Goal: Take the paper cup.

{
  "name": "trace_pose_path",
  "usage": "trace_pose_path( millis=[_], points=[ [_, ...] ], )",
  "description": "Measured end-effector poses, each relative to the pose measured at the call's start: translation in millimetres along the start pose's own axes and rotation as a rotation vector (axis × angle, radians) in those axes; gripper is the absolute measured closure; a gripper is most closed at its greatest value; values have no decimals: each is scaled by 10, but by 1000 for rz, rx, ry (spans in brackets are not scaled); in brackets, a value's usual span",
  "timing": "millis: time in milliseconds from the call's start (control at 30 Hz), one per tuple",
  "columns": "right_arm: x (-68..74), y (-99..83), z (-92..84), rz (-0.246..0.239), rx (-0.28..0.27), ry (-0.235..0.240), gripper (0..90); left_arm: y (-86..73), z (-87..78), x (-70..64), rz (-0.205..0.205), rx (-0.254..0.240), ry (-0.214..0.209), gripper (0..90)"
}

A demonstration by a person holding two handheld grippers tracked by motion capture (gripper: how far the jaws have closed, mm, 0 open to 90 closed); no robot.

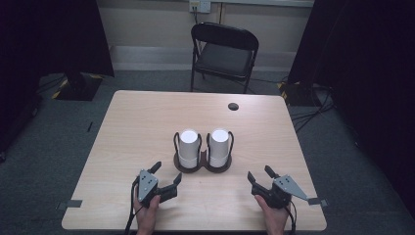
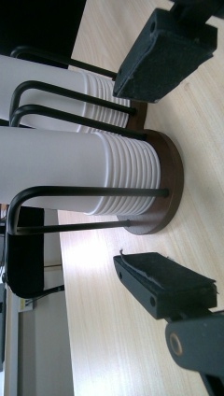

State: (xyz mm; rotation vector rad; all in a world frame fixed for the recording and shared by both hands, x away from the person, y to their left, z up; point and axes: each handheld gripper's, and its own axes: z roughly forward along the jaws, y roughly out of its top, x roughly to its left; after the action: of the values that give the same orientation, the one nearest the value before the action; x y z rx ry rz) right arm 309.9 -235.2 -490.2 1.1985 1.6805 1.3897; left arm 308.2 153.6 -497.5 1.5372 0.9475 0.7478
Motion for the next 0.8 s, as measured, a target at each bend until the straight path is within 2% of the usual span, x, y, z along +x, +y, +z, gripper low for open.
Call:
trace_pose_path(
  millis=[167, 267, 467, 667, 800],
  points=[
    [54, 22, 18, -7, -15, 22, 300, -1, -3, 0, -1, -3, -3, 161],
    [82, 28, 51, -14, 1, 34, 303, -2, -4, -2, 0, -4, -3, 161],
    [132, 53, 67, -29, -3, 63, 314, -2, -6, -1, 0, 0, -13, 161],
    [214, 150, 116, -37, -6, 116, 324, -3, -10, -1, 0, -3, -10, 161],
    [238, 215, 131, -36, -21, 129, 316, -3, -11, 0, 0, -3, -13, 161]
  ],
)
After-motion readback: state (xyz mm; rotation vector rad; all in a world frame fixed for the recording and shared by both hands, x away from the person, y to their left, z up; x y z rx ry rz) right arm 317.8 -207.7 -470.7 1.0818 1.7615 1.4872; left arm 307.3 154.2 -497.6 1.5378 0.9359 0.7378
